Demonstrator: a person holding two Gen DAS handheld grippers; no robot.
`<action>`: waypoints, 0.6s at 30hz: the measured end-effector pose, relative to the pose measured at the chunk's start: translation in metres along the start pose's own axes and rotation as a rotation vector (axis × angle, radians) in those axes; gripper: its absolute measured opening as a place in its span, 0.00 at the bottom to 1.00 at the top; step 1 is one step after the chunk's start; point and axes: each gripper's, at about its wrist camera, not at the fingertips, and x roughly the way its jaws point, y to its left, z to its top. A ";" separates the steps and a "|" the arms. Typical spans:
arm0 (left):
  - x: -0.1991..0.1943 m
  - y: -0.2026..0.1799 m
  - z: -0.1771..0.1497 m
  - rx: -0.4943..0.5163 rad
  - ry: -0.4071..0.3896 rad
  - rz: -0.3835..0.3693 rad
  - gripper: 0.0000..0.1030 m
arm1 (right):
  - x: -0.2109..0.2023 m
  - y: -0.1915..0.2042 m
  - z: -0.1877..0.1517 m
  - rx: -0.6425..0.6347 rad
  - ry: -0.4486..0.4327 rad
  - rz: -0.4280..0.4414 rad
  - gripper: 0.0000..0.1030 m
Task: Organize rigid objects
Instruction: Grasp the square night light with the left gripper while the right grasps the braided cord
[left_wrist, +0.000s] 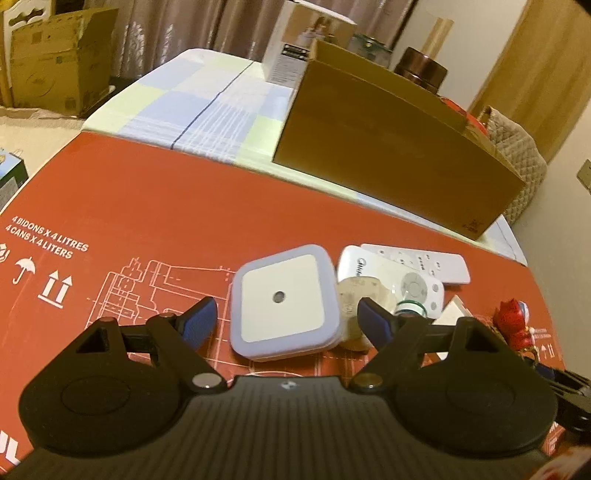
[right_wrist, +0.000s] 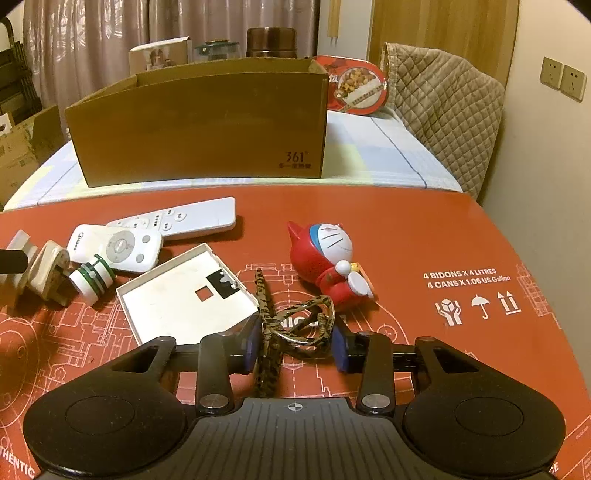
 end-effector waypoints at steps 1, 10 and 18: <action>0.001 0.002 0.000 -0.010 0.001 0.000 0.77 | -0.001 0.000 0.000 0.001 -0.001 0.001 0.34; 0.010 0.008 -0.001 -0.073 0.036 -0.033 0.59 | -0.004 0.001 0.000 -0.003 -0.007 0.004 0.34; 0.000 0.002 -0.001 -0.013 0.004 -0.005 0.59 | -0.011 -0.001 0.001 -0.005 -0.029 0.002 0.34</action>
